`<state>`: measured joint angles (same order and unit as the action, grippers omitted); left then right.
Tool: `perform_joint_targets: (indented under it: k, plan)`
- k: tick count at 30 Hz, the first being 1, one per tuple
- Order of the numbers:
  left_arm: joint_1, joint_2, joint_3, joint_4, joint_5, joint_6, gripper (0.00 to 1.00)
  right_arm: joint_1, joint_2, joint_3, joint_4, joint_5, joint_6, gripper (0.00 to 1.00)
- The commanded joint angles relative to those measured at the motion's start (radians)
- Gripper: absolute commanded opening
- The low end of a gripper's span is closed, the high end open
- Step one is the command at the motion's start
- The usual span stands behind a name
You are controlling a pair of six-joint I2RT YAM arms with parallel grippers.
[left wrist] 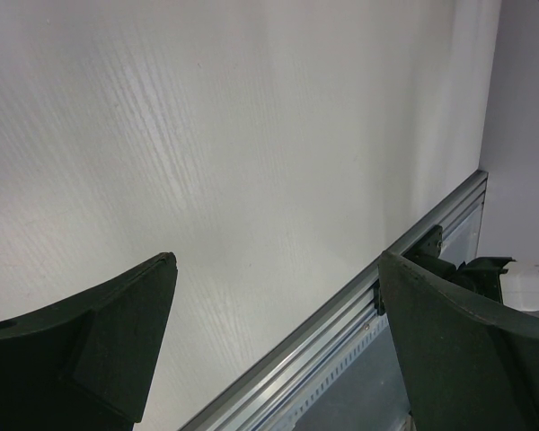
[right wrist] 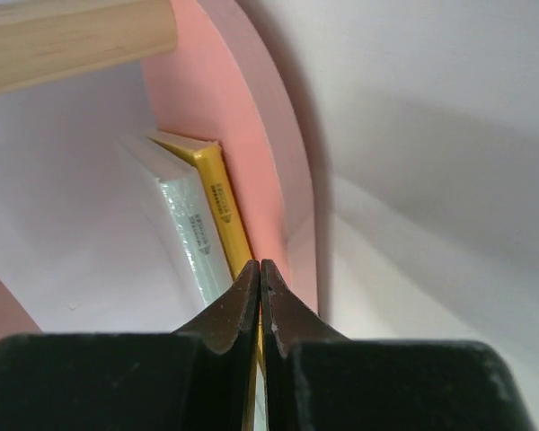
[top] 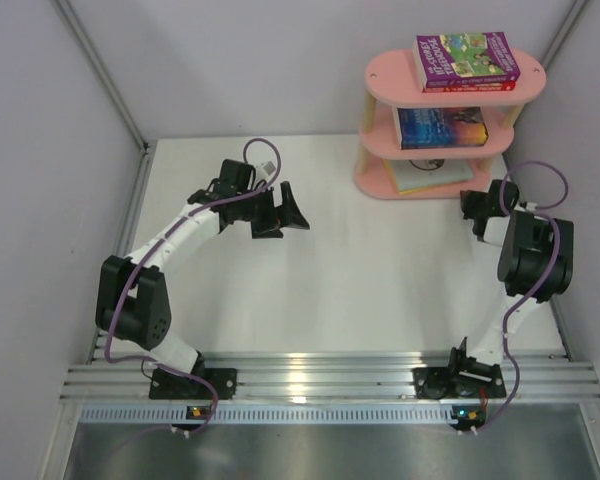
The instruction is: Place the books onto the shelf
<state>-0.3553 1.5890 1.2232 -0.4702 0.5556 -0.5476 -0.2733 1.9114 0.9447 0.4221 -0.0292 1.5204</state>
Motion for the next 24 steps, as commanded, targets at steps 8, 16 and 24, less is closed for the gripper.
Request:
perform_joint_targets:
  k: [8,16,24]
  plan:
    - [-0.005,-0.011,0.015,0.048,-0.002,0.011,0.99,0.016,0.061,0.117,0.11,0.002,-0.022,0.0]
    - [-0.004,-0.02,-0.005,0.053,-0.008,0.008,0.99,0.026,0.061,0.083,0.132,0.015,0.0,0.0]
    - [-0.005,-0.008,0.006,0.074,0.01,-0.012,0.99,0.022,0.069,0.097,0.135,-0.038,-0.014,0.0]
